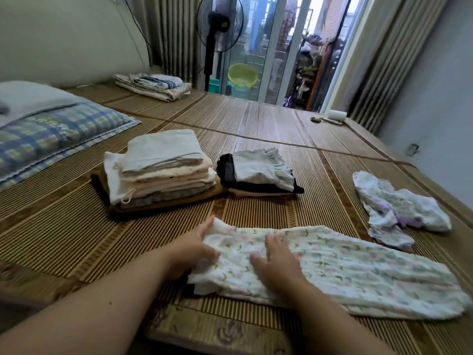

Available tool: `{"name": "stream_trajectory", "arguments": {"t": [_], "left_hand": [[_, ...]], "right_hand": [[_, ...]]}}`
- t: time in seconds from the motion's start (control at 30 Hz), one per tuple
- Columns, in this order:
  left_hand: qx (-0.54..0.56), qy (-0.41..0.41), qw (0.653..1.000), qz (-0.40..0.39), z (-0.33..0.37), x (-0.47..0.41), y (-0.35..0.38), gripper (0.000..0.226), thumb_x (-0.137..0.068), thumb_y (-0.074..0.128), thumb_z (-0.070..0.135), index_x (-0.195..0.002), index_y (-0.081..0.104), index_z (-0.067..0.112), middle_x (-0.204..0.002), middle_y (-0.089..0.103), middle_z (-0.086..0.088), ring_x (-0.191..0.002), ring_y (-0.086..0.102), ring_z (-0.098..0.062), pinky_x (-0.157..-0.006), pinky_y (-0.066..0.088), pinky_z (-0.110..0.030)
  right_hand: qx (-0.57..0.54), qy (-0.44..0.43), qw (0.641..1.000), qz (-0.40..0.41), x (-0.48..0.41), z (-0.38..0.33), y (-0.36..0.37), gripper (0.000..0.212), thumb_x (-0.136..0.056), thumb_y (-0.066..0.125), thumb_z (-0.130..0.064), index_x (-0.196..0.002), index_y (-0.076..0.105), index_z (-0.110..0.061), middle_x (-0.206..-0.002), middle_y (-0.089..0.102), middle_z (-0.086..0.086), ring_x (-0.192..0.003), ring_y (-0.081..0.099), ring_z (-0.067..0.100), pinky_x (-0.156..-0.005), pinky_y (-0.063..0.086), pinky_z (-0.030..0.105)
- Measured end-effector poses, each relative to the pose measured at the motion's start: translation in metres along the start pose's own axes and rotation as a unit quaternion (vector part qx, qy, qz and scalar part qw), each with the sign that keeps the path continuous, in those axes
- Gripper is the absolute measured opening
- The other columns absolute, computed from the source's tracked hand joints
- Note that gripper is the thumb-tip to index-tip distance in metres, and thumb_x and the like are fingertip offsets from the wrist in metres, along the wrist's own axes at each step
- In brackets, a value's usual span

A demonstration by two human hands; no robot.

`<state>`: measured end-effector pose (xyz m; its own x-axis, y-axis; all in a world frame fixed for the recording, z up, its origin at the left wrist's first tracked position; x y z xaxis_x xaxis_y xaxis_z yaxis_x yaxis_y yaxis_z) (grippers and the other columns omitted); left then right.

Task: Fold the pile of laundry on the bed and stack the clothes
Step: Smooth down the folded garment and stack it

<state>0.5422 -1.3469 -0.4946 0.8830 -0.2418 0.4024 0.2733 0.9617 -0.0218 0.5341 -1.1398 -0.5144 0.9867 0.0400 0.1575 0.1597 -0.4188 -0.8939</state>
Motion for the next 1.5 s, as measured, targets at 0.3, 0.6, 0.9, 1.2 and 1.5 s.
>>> {"name": "stream_trajectory", "arguments": {"t": [0.3, 0.6, 0.9, 1.2, 1.5], "left_hand": [[0.046, 0.111, 0.990, -0.068, 0.048, 0.005, 0.072, 0.100, -0.086, 0.053, -0.011, -0.151, 0.001, 0.046, -0.136, 0.050, -0.018, -0.106, 0.065, -0.028, -0.088, 0.055, -0.045], [-0.033, 0.153, 0.985, -0.076, 0.064, -0.013, 0.151, 0.067, -0.093, 0.050, 0.004, -0.151, 0.025, 0.026, -0.148, 0.043, -0.005, -0.103, 0.060, -0.012, -0.074, 0.055, -0.025], [-0.474, 0.090, 0.876, -0.011, 0.019, -0.042, 0.176, 0.069, -0.086, 0.062, 0.049, -0.147, 0.031, 0.039, -0.162, -0.005, -0.004, -0.148, -0.005, -0.030, -0.119, 0.006, -0.050], [-0.128, 0.030, 0.988, 0.079, 0.022, -0.061, 0.178, 0.056, -0.087, 0.064, 0.009, -0.134, 0.049, 0.036, -0.130, 0.047, -0.012, -0.094, 0.065, -0.027, -0.073, 0.061, -0.041], [-0.042, 0.011, 0.997, 0.057, 0.047, -0.043, 0.127, 0.066, -0.085, 0.048, -0.010, -0.143, 0.043, 0.020, -0.131, 0.052, -0.016, -0.091, 0.067, -0.026, -0.065, 0.059, -0.033]], "right_hand": [[-0.520, 0.050, 0.850, -0.070, 0.034, -0.020, -0.055, 0.040, -0.088, 0.053, -0.059, -0.100, 0.066, -0.024, -0.102, 0.072, 0.006, -0.096, 0.067, 0.022, -0.083, 0.054, 0.036], [-0.474, 0.170, 0.862, 0.058, 0.028, 0.080, -0.126, 0.026, -0.084, 0.042, 0.010, -0.090, 0.066, 0.001, -0.083, 0.066, 0.019, -0.075, 0.062, 0.031, -0.062, 0.055, 0.039], [-0.007, -0.009, 0.995, 0.096, 0.027, 0.104, -0.103, 0.053, -0.094, 0.042, -0.017, -0.146, 0.038, -0.023, -0.154, 0.035, 0.002, -0.140, 0.033, 0.019, -0.115, 0.027, 0.039], [0.051, 0.037, 0.997, -0.043, 0.014, 0.145, -0.071, 0.081, -0.093, 0.032, -0.065, -0.155, 0.001, -0.024, -0.162, -0.013, 0.000, -0.148, -0.012, 0.016, -0.120, 0.002, 0.049], [-0.122, -0.014, 0.990, -0.061, 0.022, 0.100, -0.064, 0.086, -0.089, 0.021, -0.070, -0.154, -0.002, -0.019, -0.162, -0.007, -0.001, -0.148, -0.005, 0.012, -0.121, 0.004, 0.040]]}}
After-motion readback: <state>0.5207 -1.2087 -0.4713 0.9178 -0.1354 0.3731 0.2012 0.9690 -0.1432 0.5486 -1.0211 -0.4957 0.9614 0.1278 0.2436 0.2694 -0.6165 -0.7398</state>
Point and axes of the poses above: each hand's wrist, its own x-axis away from the middle knuckle, its own y-axis out of the palm, z = x × y, the point moved 2 cm from there along -x, towards the middle knuckle
